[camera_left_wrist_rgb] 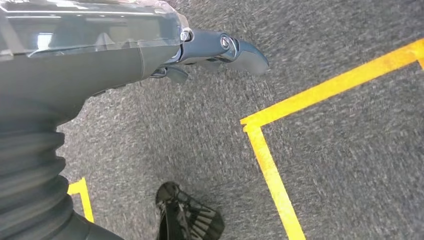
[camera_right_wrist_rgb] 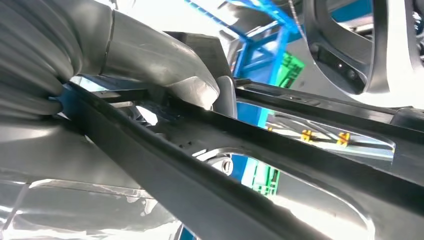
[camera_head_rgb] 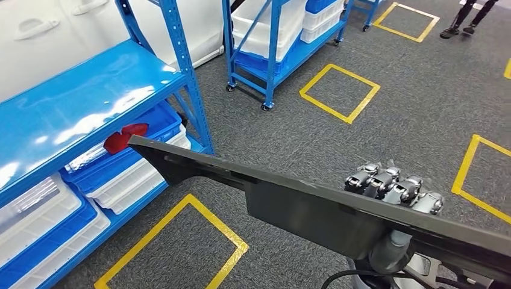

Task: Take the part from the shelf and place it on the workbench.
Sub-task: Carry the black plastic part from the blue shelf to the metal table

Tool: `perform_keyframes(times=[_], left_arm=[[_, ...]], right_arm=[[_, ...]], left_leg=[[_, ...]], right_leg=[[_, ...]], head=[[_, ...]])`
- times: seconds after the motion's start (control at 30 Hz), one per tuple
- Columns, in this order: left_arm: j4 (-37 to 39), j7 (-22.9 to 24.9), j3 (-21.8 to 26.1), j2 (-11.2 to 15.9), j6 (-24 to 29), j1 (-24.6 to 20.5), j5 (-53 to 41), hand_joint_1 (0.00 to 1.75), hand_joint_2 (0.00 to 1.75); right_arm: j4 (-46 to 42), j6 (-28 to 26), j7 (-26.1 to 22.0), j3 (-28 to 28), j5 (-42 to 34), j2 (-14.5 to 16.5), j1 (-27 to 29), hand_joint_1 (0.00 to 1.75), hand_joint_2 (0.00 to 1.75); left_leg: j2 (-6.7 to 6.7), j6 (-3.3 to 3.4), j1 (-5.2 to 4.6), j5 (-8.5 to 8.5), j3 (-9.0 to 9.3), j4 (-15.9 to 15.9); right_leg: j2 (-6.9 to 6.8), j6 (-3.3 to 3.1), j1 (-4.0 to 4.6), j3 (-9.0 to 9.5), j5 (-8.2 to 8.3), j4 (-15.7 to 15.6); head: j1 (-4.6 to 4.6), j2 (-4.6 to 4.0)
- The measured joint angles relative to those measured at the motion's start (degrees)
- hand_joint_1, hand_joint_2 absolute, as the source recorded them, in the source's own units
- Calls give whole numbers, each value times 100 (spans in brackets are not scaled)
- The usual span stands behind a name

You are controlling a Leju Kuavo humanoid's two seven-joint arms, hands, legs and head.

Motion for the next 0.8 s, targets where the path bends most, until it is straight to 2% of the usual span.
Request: perform_keyframes(times=[0.03,0.07,0.1,0.17,0.2,0.23,0.3,0.33,0.37,0.43,0.47,0.5,0.53,0.57,0.6,0.63,0.67,0.7,0.73,0.77,0.8], left_arm=[[0,9,2,4,-2,3,-1,0,175],[0,19,2,7,-4,0,-2,0,175],[0,31,2,11,-7,-4,-3,0,175],[0,60,2,19,-20,-9,-7,0,175],[0,72,2,21,-33,-8,-14,0,175],[0,81,2,20,-47,-9,-22,0,175],[0,83,3,7,-78,-22,-36,0,175],[0,77,4,-2,-93,-33,-34,0,175],[0,71,4,-11,-109,-39,-24,0,175],[0,64,10,-24,-131,-29,0,0,175],[0,65,17,-30,-132,-20,10,0,175],[0,67,29,-36,-129,-16,17,0,175],[0,71,43,-42,-126,-18,23,0,175],[0,78,55,-50,-123,-24,28,0,175],[0,89,64,-63,-122,-32,27,0,175],[0,105,69,-78,-121,-36,20,0,175],[0,130,72,-96,-116,-38,8,0,175],[0,158,72,-111,-105,-38,-12,0,175],[0,187,72,-126,-92,-37,-32,0,175],[0,216,72,-139,-79,-39,-56,0,175],[0,243,72,-152,-70,-46,-79,0,175]], right_arm=[[0,-27,1,-16,13,2,1,175,175],[0,-58,1,-27,21,3,1,175,175],[-1,-94,1,-35,25,4,1,175,175],[-2,-146,1,-44,32,7,-3,175,175],[-3,-160,2,-46,39,8,-4,175,175],[-4,-165,3,-47,47,8,-3,175,175],[-6,-166,5,-47,63,8,5,175,175],[-7,-167,6,-47,69,8,2,175,175],[-7,-172,6,-43,75,7,-7,175,175],[-6,-207,6,-36,95,7,-26,175,175],[-4,-236,7,-31,104,7,-29,175,175],[-1,-264,7,-27,107,5,-29,175,175],[4,-289,7,-22,105,4,-29,175,175],[9,-314,7,-11,99,3,-33,175,175],[12,-339,7,4,98,1,-42,175,175],[14,-368,7,24,103,-1,-57,175,175],[14,-402,7,46,114,-3,-77,175,175],[15,-431,6,68,123,-5,-95,175,175],[17,-458,6,88,130,-9,-107,175,175],[20,-486,6,105,136,-14,-113,175,175],[23,-517,6,122,143,-21,-112,175,175]], left_leg=[[-6,-3,4,97,-18,-6],[-28,-5,14,300,79,-260],[-101,-8,33,541,248,-663],[-318,-3,66,814,534,-1359],[-383,14,71,837,597,-1508],[-386,43,61,816,610,-1541],[-263,123,56,846,625,-1559],[-203,164,60,862,629,-1576],[-136,200,66,873,633,-1592],[2,242,52,871,637,-1602],[77,249,43,864,637,-1601],[150,248,37,856,638,-1600],[222,245,35,847,644,-1600],[289,238,33,835,657,-1600],[351,228,29,821,677,-1601],[409,212,22,803,700,-1601],[462,191,10,783,718,-1600],[516,166,1,765,734,-1601],[574,138,-8,751,748,-1607],[640,109,-16,740,770,-1622],[645,77,-11,719,791,-1626]], right_leg=[[79,3,-3,3,-2,11],[160,13,-9,7,-8,30],[237,30,-16,5,-20,57],[380,85,-14,-31,-47,131],[442,116,-11,-58,-52,154],[501,150,-15,-82,-46,162],[560,214,-32,-114,-39,169],[468,242,-30,-157,-93,252],[320,267,-25,-252,-210,450],[-21,305,-25,-597,-568,1155],[-102,318,-35,-778,-707,1519],[-146,322,-41,-893,-757,1742],[-173,315,-41,-901,-699,1753],[-203,297,-36,-788,-547,1532],[-280,261,-21,-578,-348,1137],[-439,213,16,-357,-205,719],[-572,167,56,-186,-109,389],[-668,128,96,-93,-79,198],[-693,103,126,-78,-99,140],[-609,85,133,-83,-89,124],[-530,62,115,-70,-75,94]], head=[[0,0],[0,0],[0,-1],[0,-1],[1,-1],[1,-1],[1,-1],[1,-1],[1,-1],[1,0],[1,0],[1,0],[1,-1],[1,-1],[1,-1],[1,-1],[1,0],[1,0],[1,0],[1,0],[1,0]])
